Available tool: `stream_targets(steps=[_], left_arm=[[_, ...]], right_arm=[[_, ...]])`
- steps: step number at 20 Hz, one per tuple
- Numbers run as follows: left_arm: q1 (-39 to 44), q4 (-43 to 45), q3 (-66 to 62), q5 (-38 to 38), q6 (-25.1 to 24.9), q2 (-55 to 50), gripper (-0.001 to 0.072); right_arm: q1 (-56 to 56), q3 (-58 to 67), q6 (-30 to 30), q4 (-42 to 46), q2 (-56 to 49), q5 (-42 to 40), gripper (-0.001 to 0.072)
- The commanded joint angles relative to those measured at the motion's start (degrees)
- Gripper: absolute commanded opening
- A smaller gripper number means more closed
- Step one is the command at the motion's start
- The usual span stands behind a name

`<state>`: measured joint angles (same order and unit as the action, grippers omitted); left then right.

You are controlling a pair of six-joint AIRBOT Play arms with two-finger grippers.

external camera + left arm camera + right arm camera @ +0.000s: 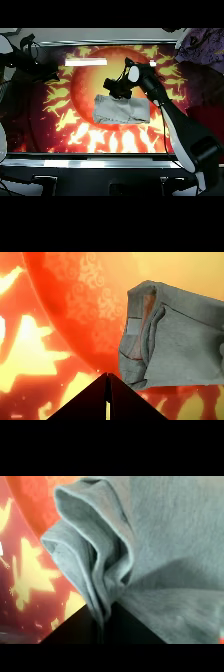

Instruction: Fold the clothes and pants, and hang the long-sleeved shirts on hangers.

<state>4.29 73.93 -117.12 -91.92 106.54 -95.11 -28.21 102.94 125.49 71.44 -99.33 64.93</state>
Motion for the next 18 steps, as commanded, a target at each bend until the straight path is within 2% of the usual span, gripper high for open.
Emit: stream_targets(steps=[1, 7, 8, 9, 10, 11, 13, 16, 18], left_arm=[[-0.22, 0.26, 1.6, -0.24, -0.24, 0.13, 0.0015], [-0.28, 0.28, 1.79, -0.2, -1.11, 0.13, 0.0015], [-0.28, 0.28, 1.79, -0.22, -1.09, 0.13, 0.0015], [-0.28, 0.28, 1.79, -0.22, -1.11, 0.13, 0.0015], [-0.28, 0.28, 1.79, -0.22, -1.11, 0.13, 0.0015], [-0.28, 0.28, 1.79, -0.2, -1.09, 0.13, 0.0016], [-0.28, 0.28, 1.79, -0.2, -1.09, 0.13, 0.0015], [-0.28, 0.28, 1.79, -0.22, -1.11, 0.13, 0.0016], [-0.28, 0.31, 1.79, -0.22, -1.11, 0.13, 0.0016]], right_arm=[[-2.34, 0.02, 1.66, -0.09, -3.89, -3.17, 0.0032], [-4.57, 0.0, 1.81, -0.46, -5.38, -1.99, 0.0039], [-4.92, 0.02, 1.79, -0.48, -5.38, -1.75, 0.0121], [-4.9, 0.02, 1.73, -1.86, -5.31, -1.11, 0.0255], [-4.7, 0.04, 0.79, -3.65, -5.05, 0.04, 0.0354], [-4.46, 0.04, -0.98, -5.14, -4.52, 1.55, 0.0412], [-3.58, 0.04, -3.17, -5.64, -2.16, 4.9, 0.0437], [0.09, 0.07, -6.19, -4.46, 4.17, 9.75, 0.0437], [5.95, 0.07, -8.02, -4.57, 9.25, 11.91, 0.0554]])
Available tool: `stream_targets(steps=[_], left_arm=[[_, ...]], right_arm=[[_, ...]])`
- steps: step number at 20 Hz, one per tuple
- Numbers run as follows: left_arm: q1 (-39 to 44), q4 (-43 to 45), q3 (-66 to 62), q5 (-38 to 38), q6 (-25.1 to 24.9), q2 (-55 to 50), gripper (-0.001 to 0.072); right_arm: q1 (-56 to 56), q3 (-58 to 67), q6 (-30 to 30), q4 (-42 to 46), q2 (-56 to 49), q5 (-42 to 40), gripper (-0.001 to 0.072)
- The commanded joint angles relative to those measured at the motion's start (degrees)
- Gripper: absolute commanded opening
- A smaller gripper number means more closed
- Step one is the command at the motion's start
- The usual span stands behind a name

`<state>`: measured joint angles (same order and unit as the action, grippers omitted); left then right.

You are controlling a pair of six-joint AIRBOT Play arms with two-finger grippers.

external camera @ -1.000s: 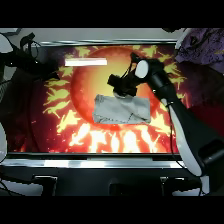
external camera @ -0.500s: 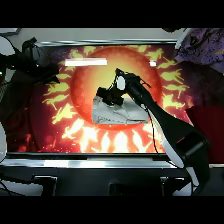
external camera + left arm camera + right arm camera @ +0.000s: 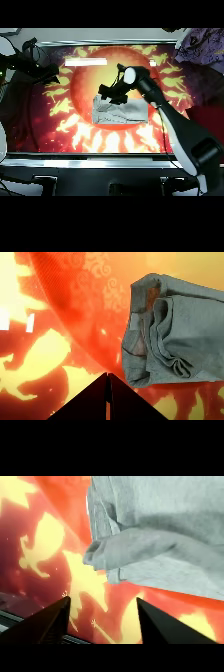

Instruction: Fold the clothes and pants, and hang the long-sleeved shirts on hangers.

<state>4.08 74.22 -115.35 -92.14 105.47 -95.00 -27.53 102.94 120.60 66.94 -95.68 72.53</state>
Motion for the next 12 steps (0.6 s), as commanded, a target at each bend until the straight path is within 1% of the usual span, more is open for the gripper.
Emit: stream_targets(steps=[1, 3, 5, 6, 9, 11, 12], left_arm=[[-0.07, 0.02, 0.02, 0.0, -0.04, 0.02, 0.0016], [-0.09, 0.0, 0.02, 0.0, -0.04, 0.02, 0.0015], [-0.2, 0.0, 0.02, 0.0, -0.04, 0.02, 0.0016], [-0.48, 0.0, 0.02, 0.0, -0.04, 0.02, 0.0016], [-1.57, -0.02, 0.02, 0.0, -0.04, 0.04, 0.0016], [-2.34, -0.02, 0.0, 0.0, -0.04, 0.04, 0.0016], [-2.62, -0.02, 0.0, -0.02, -0.07, 0.04, 0.0017]], right_arm=[[8.9, 0.07, -5.35, -0.04, 7.72, 5.64, 0.0554], [18.84, 0.07, -10.67, -1.44, 10.56, 10.34, 0.0562], [30.71, -0.33, -18.51, -6.6, 10.88, 15.08, 0.0563], [36.33, -1.62, -21.75, -9.55, 10.73, 16.04, 0.0563], [49.92, -12.87, -30.23, -17.88, 10.73, 15.19, 0.0562], [54.29, -23.52, -35.28, -22.91, 10.73, 11.89, 0.0559], [55.23, -28.83, -37.64, -25.05, 10.43, 8.68, 0.0554]])
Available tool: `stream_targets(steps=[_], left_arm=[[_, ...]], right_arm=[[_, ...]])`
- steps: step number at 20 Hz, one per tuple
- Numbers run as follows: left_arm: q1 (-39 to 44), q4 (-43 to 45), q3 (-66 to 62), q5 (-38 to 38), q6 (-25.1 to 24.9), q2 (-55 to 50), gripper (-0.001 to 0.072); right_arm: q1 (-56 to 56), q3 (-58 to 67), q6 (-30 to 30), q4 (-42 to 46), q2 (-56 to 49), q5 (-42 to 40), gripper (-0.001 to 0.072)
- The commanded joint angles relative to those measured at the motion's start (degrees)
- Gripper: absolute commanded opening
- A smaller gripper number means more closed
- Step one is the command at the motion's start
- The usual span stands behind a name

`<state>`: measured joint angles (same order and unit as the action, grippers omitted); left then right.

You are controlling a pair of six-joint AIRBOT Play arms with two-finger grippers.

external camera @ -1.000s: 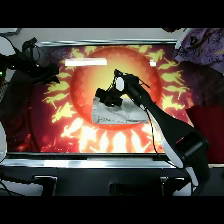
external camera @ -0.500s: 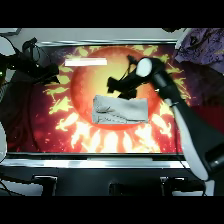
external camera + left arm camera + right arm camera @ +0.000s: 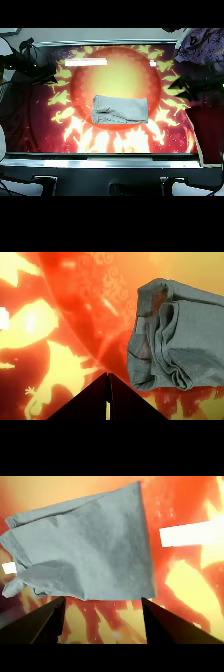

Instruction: Fold the clothes and pants, and hang the long-sleeved shirts on hangers.

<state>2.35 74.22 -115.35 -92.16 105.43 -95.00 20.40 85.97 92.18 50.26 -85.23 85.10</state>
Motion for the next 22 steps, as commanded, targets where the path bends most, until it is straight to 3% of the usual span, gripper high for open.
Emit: stream_targets(steps=[1, 7, 13, 16, 19, 21, 22], left_arm=[[-1.14, 0.0, 0.0, 0.0, -0.04, 0.04, 0.0016], [-1.29, 0.0, 0.0, 0.0, -0.02, 0.04, 0.0017], [-1.25, 0.0, 0.02, 0.0, -0.02, 0.02, 0.0017], [-1.25, 0.0, 0.02, 0.02, -0.04, 0.02, 0.0017], [-1.27, 0.02, 0.02, 0.02, -0.04, 0.02, 0.0017], [-1.25, 0.02, 0.02, 0.02, -0.04, 0.02, 0.0016], [-1.25, 0.02, 0.02, 0.02, -0.04, 0.02, 0.0017]], right_arm=[[7.3, -15.82, -11.26, -9.66, -0.94, -6.12, 0.0549], [-1.86, -22.84, -20.22, -16.74, -12.55, -11.93, 0.054], [-8.04, -22.51, -21.05, -18.18, -14.91, -22.14, 0.0516], [-9.7, -22.36, -21.03, -18.12, -15.06, -25.44, 0.0466], [-11.56, -22.36, -20.9, -18.18, -15.06, -25.83, 0.0335], [-12.2, -21.59, -20.9, -18.32, -14.99, -23.28, 0.0068], [-12.0, -20.09, -20.79, -18.4, -14.88, -21.07, 0.0033]])
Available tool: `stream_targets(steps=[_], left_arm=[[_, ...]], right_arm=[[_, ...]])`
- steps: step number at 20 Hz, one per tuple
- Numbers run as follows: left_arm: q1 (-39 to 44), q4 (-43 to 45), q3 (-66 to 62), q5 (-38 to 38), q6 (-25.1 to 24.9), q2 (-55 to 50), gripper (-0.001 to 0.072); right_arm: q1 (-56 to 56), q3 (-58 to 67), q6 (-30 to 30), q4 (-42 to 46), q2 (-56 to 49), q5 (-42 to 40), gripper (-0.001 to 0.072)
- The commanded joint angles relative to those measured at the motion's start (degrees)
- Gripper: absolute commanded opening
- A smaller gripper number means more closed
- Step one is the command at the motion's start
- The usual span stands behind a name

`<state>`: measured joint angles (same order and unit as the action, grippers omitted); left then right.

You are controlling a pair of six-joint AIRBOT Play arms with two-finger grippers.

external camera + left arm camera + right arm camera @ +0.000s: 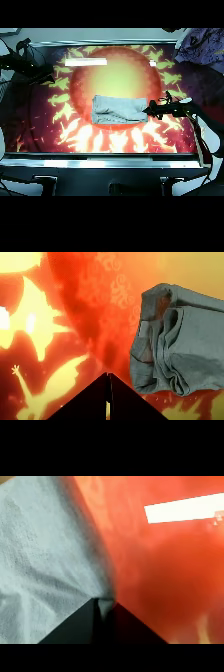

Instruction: Fold the clothes and pants, and hang the long-sleeved shirts on hangers.

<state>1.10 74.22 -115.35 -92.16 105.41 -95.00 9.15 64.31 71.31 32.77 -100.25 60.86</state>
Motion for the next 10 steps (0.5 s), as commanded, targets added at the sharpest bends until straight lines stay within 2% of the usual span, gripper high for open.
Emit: stream_targets(steps=[1, 7, 10], left_arm=[[0.0, 0.02, 0.02, 0.02, 0.0, 0.02, 0.0017], [0.0, 0.0, 0.02, 0.02, 0.0, 0.02, 0.0017], [0.0, 0.0, 0.02, 0.02, 0.02, 0.02, 0.0017]], right_arm=[[-0.28, 4.02, 1.03, -0.48, 0.39, 5.16, 0.0032], [5.88, 27.89, 16.52, 7.39, 0.48, 9.94, 0.0031], [9.79, 36.48, 21.09, 10.12, 0.46, 9.9, 0.0031]])
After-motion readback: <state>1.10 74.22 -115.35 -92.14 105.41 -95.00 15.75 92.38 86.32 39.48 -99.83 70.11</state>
